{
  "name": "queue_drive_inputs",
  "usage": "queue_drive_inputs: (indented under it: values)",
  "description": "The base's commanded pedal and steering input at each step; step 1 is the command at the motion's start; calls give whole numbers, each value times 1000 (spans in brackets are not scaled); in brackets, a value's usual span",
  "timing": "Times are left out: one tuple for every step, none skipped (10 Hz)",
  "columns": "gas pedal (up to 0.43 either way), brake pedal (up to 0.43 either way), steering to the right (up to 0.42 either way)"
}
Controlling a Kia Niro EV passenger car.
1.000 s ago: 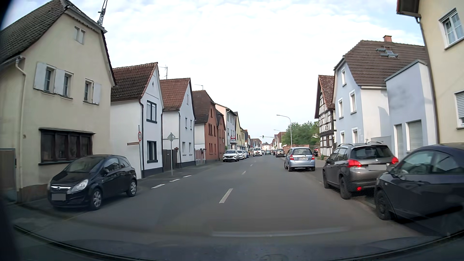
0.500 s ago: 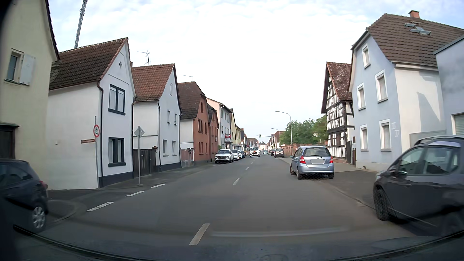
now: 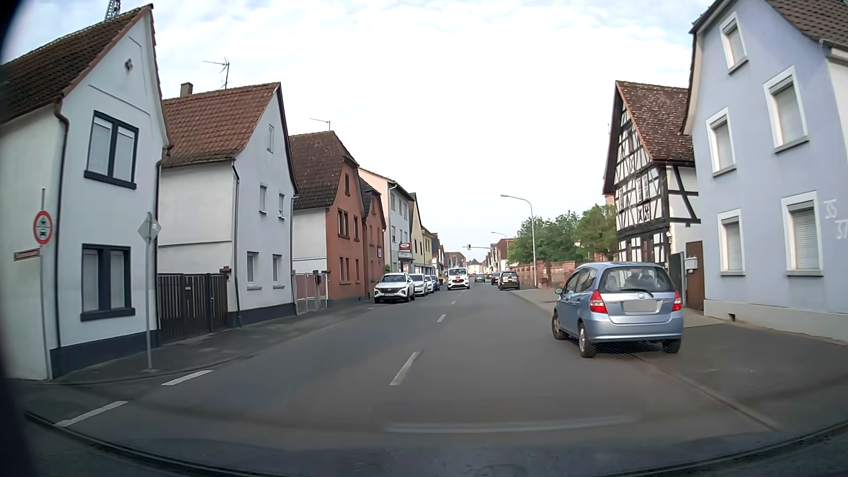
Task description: Follow the waypoints while adhering to traffic rules and regulations
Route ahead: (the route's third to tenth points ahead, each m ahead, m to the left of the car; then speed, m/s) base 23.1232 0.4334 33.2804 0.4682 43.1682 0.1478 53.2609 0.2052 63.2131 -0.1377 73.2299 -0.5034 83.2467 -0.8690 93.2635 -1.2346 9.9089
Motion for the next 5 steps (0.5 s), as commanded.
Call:
queue_drive_inputs:
  values:
    - [0,0,10]
    - [0,0,10]
    - [0,0,13]
    - [0,0,17]
    - [0,0,20]
